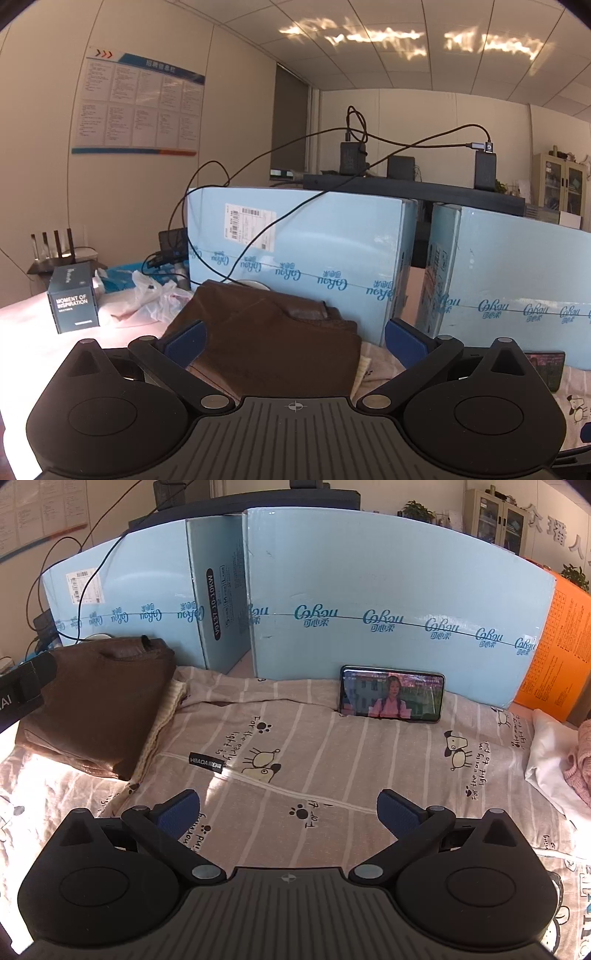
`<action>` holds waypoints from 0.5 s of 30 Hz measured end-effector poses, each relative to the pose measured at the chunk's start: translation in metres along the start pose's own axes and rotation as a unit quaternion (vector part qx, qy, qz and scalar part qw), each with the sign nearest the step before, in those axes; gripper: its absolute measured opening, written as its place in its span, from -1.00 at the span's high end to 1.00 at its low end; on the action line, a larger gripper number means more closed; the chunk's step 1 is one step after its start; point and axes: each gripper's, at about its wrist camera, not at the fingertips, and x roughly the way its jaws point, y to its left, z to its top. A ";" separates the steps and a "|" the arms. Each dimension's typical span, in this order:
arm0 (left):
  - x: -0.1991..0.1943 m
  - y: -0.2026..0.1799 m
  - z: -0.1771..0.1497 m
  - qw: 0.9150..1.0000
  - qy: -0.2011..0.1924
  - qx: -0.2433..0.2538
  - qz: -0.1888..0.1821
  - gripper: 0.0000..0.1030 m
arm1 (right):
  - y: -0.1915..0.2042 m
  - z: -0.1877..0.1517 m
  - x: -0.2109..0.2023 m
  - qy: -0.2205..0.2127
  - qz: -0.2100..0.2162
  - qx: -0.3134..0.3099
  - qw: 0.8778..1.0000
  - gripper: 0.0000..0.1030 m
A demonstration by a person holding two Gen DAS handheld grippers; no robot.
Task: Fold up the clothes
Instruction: 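Close both grippers on the folded brown jacket's edge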
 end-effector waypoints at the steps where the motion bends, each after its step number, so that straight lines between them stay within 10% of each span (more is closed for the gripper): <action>1: 0.003 0.008 0.000 1.000 0.001 -0.001 0.006 -1.00 | 0.007 0.001 0.001 0.000 0.003 -0.007 1.000 -1.00; 15: 0.048 0.085 0.002 1.000 0.000 0.002 0.030 -1.00 | 0.079 0.022 0.043 0.033 0.107 -0.017 0.994 -1.00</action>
